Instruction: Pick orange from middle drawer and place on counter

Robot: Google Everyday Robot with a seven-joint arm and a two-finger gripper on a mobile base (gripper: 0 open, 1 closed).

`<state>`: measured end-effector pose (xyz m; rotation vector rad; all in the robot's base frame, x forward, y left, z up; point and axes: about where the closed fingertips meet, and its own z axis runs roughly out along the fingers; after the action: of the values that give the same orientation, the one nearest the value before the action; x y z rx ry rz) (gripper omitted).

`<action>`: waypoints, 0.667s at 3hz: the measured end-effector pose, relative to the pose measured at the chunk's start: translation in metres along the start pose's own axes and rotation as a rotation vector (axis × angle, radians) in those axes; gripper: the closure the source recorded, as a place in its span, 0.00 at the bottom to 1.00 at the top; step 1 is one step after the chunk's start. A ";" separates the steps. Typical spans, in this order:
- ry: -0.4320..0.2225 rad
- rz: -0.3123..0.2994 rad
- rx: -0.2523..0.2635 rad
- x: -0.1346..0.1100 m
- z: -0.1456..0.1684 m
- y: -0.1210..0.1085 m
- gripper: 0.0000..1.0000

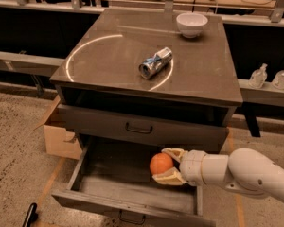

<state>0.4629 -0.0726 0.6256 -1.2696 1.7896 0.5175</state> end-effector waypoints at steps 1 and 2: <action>-0.045 -0.049 -0.016 -0.036 -0.054 -0.005 1.00; -0.052 -0.052 -0.087 -0.039 -0.058 0.012 1.00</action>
Offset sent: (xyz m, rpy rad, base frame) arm -0.0101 -0.0186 0.0504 0.0179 -0.0392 0.0356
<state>0.4328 -0.0895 0.6876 -1.3461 1.7023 0.6000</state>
